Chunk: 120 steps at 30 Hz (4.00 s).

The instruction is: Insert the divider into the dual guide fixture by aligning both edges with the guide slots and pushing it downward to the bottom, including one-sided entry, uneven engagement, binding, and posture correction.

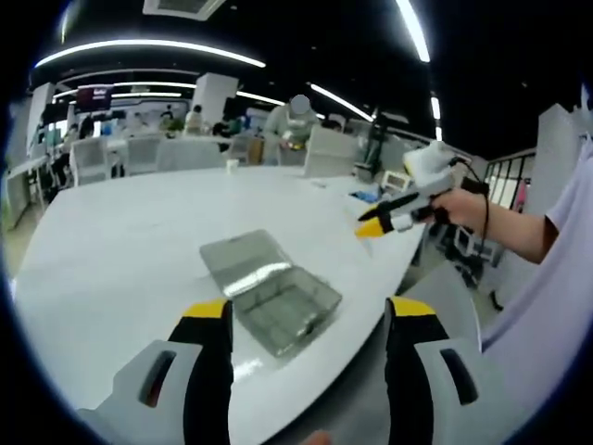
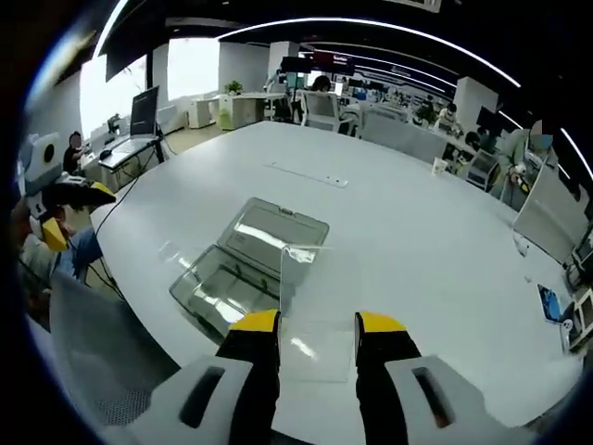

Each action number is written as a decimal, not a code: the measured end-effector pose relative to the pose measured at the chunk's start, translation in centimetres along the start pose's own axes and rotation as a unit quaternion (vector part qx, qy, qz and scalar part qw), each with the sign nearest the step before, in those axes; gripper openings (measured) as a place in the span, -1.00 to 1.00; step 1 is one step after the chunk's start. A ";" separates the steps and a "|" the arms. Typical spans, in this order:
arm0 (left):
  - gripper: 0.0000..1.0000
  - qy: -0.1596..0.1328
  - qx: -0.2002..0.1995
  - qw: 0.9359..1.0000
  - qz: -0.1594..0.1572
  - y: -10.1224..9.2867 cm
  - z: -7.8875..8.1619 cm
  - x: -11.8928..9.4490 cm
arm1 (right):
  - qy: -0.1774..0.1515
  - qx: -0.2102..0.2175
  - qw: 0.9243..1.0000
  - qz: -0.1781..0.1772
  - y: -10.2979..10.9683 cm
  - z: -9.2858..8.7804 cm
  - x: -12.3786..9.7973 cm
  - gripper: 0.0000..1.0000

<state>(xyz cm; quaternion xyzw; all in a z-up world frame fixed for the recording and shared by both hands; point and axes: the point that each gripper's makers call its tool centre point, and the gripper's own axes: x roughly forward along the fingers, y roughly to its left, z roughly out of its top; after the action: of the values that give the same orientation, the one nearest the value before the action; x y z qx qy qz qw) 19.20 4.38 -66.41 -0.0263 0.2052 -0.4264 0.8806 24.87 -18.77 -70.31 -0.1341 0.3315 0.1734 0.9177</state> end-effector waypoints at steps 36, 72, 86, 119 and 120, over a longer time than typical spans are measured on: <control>0.02 -0.023 0.019 0.997 -0.069 -2.4 4.9 6.1 | -0.068 -0.153 0.986 0.016 6.2 5.4 -1.6 -0.46; -0.84 -0.075 -0.110 0.986 -0.105 -3.7 6.3 9.5 | -0.105 -0.213 0.971 0.029 9.9 8.0 -1.7 -0.46; -0.90 -0.067 -0.115 0.985 -0.106 -3.4 5.9 9.7 | -0.109 -0.233 0.966 0.032 10.6 8.3 -1.6 -0.46; -1.00 -0.058 -0.123 0.985 -0.110 -2.8 4.1 9.2 | -0.087 -0.255 0.961 0.069 10.9 6.7 -1.8 -0.46; -1.00 -0.058 -0.121 0.985 -0.112 -2.9 4.0 9.2 | -0.087 -0.254 0.961 0.073 10.9 6.7 -1.8 -0.47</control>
<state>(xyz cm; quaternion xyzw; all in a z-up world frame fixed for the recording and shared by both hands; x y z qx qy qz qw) 23.67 -4.95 -65.24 -0.1799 0.1993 -0.4922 0.8281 22.85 -6.91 -65.57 -0.3223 0.2044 0.3290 0.8638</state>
